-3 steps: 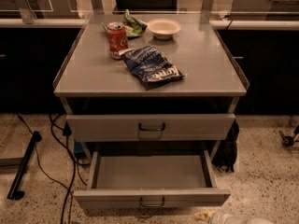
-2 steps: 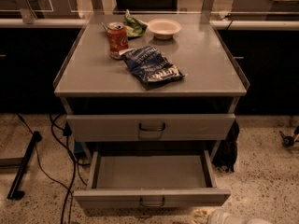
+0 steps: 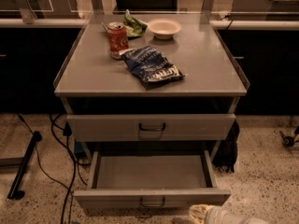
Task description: Close middle drawer
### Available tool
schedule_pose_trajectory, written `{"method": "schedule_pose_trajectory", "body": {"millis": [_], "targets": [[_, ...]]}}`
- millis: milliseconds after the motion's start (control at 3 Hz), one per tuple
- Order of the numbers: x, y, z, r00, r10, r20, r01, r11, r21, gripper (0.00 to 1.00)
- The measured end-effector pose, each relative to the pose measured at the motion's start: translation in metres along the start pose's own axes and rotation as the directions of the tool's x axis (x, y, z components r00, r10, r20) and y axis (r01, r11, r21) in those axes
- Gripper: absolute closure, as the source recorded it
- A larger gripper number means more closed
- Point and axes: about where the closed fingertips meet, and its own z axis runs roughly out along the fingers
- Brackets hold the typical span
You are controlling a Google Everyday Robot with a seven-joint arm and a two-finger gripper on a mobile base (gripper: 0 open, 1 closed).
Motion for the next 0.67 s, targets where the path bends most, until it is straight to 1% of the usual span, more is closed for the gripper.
{"method": "schedule_pose_trajectory", "body": {"millis": [667], "targets": [[0.0069,-0.0161,0.0189,1.0,0.008,0.015,-0.008,0.9988,0.048,1.0]]}}
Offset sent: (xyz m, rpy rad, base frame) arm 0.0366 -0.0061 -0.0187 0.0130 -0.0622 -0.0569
